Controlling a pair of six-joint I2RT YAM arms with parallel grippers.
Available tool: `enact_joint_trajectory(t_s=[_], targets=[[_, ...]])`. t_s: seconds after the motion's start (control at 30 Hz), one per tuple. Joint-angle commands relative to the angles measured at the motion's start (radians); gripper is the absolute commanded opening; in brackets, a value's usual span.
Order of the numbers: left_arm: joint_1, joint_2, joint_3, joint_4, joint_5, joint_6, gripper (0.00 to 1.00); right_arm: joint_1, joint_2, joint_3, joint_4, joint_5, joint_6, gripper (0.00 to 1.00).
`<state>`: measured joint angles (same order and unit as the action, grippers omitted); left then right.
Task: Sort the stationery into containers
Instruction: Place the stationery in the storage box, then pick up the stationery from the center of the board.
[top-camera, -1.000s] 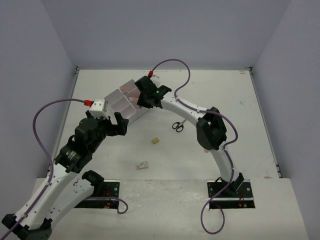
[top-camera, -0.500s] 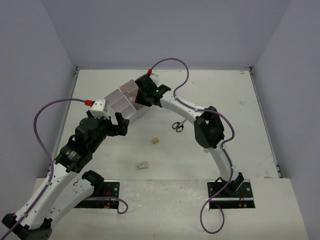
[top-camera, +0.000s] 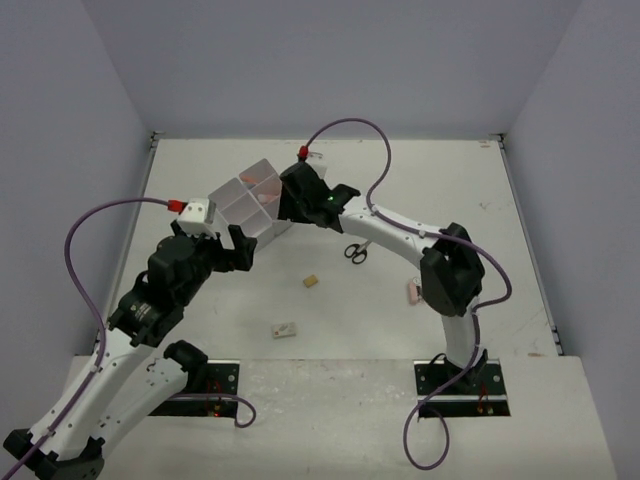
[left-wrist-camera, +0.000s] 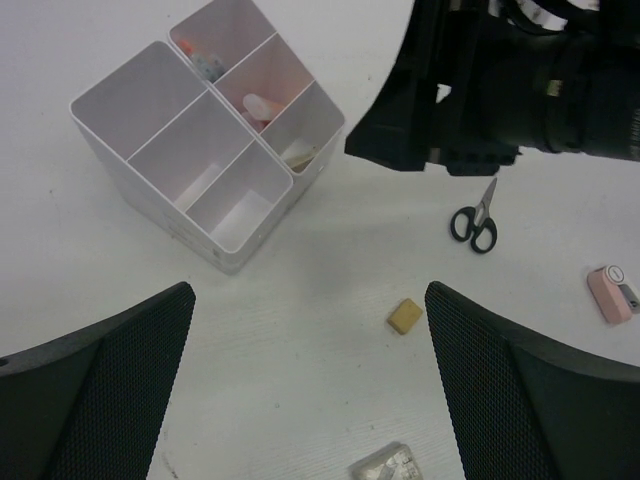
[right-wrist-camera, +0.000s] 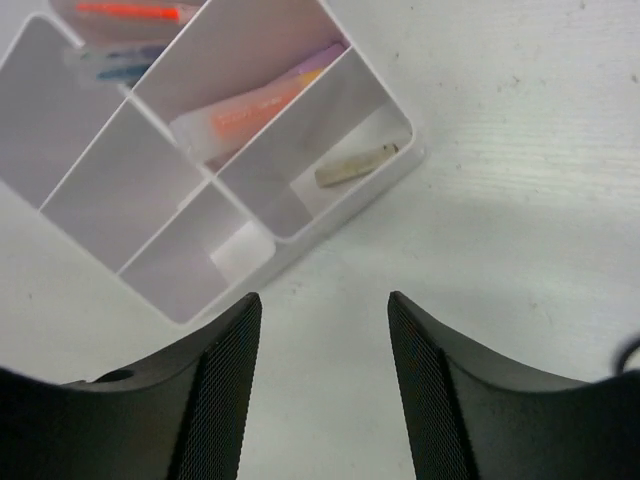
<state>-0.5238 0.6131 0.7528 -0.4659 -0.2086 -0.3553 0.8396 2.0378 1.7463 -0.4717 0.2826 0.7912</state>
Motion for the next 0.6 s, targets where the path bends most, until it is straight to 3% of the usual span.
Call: enact_joint_trajectory(t_s=[0.0,0.17,0.3,0.57], targets=[[0.015,-0.031,-0.003,0.031,-0.048,0.010,1.00,0.069,-0.172,-0.114,-0.008,0.125,-0.118,0.61],[0.032,-0.032,-0.001,0.030,-0.057,0.004,1.00,0.116,-0.212,-0.219,-0.109,0.140,-0.152,0.77],[0.044,-0.026,0.000,0.026,-0.062,0.000,1.00,0.169,-0.205,-0.264,-0.155,0.157,-0.130,0.74],[0.050,-0.032,-0.003,0.025,-0.058,-0.002,1.00,0.177,-0.145,-0.350,-0.112,-0.021,-0.171,0.69]])
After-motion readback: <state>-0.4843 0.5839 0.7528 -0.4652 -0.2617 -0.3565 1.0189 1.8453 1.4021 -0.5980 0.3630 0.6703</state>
